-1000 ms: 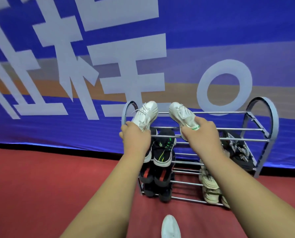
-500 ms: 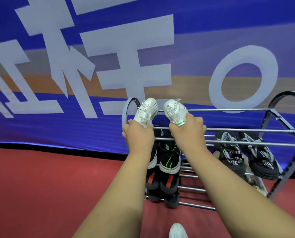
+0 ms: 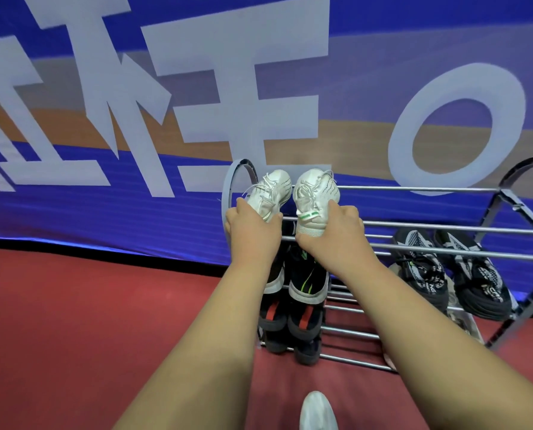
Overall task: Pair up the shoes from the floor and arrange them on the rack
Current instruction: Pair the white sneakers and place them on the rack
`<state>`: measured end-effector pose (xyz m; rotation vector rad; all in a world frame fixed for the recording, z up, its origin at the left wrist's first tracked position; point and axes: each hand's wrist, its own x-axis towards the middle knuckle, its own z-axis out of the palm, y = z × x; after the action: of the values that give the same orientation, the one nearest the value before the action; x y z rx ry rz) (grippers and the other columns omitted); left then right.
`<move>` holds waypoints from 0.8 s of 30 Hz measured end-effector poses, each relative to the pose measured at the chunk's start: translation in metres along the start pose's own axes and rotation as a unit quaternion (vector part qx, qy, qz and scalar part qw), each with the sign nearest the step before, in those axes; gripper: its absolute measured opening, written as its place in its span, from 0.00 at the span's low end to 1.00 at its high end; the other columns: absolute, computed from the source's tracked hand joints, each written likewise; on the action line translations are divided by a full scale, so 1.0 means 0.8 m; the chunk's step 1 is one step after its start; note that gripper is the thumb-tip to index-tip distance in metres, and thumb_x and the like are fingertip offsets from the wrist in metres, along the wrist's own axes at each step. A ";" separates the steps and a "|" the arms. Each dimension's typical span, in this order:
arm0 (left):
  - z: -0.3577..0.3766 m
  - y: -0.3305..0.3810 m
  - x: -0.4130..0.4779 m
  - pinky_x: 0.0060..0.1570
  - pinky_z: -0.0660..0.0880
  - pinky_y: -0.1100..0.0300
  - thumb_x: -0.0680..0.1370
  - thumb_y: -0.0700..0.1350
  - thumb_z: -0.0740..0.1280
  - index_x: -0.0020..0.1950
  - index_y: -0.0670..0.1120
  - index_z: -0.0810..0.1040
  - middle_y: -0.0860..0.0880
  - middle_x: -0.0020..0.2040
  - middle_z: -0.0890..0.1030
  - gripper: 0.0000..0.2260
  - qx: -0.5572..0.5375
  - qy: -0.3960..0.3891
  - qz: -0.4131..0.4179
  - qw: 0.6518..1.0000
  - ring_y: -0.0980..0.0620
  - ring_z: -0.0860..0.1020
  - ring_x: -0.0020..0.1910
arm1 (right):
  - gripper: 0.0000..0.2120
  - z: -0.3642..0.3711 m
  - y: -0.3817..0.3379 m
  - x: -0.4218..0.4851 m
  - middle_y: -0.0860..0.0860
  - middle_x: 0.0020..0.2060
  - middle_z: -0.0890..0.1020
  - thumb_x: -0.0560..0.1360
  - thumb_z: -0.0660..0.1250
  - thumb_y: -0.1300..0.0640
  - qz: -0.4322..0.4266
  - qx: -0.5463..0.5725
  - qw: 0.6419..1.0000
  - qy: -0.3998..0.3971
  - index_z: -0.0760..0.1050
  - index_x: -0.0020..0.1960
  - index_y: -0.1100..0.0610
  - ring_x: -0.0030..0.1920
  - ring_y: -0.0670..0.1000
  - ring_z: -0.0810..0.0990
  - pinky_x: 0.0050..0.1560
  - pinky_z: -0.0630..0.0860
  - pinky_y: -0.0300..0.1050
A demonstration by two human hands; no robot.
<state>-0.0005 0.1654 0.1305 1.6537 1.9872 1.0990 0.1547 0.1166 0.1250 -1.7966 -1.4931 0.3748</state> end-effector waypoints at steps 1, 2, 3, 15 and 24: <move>-0.003 -0.002 0.001 0.60 0.79 0.40 0.67 0.61 0.72 0.73 0.43 0.67 0.43 0.67 0.70 0.39 0.008 -0.018 0.003 1.000 0.39 0.73 0.66 | 0.25 -0.001 0.001 -0.001 0.51 0.56 0.67 0.69 0.72 0.41 -0.006 0.001 1.000 0.000 0.71 0.60 0.51 0.61 0.57 0.69 0.57 0.71 0.49; -0.006 -0.003 0.001 0.60 0.79 0.40 0.66 0.58 0.73 0.73 0.43 0.66 0.43 0.67 0.70 0.40 0.015 -0.036 0.007 0.999 0.39 0.73 0.66 | 0.24 -0.002 0.003 -0.002 0.50 0.56 0.68 0.68 0.71 0.40 -0.009 0.008 1.000 -0.001 0.71 0.59 0.50 0.61 0.57 0.71 0.59 0.74 0.51; -0.009 -0.004 0.000 0.59 0.80 0.39 0.65 0.55 0.73 0.73 0.43 0.65 0.44 0.67 0.70 0.39 0.014 -0.047 0.010 0.999 0.39 0.74 0.65 | 0.23 -0.003 0.004 -0.003 0.50 0.55 0.68 0.68 0.71 0.40 -0.011 0.015 1.000 -0.002 0.72 0.58 0.49 0.60 0.57 0.72 0.60 0.76 0.52; -0.015 -0.011 -0.008 0.63 0.77 0.48 0.76 0.53 0.74 0.79 0.40 0.63 0.44 0.75 0.67 0.38 -0.041 -0.048 0.062 0.996 0.43 0.73 0.70 | 0.29 -0.015 0.016 -0.014 0.48 0.54 0.71 0.66 0.77 0.34 -0.082 0.026 0.996 -0.007 0.74 0.58 0.49 0.54 0.50 0.75 0.58 0.78 0.51; -0.035 -0.027 -0.027 0.52 0.77 0.52 0.74 0.44 0.74 0.66 0.45 0.73 0.46 0.64 0.74 0.22 0.000 -0.028 0.090 0.996 0.45 0.76 0.59 | 0.29 -0.015 0.015 -0.018 0.48 0.54 0.76 0.68 0.77 0.34 -0.088 -0.005 0.996 0.002 0.74 0.59 0.50 0.55 0.51 0.75 0.54 0.76 0.50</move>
<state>-0.0280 0.1346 0.1279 1.8729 1.8332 1.1004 0.1672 0.0987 0.1214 -1.6578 -1.6376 0.2750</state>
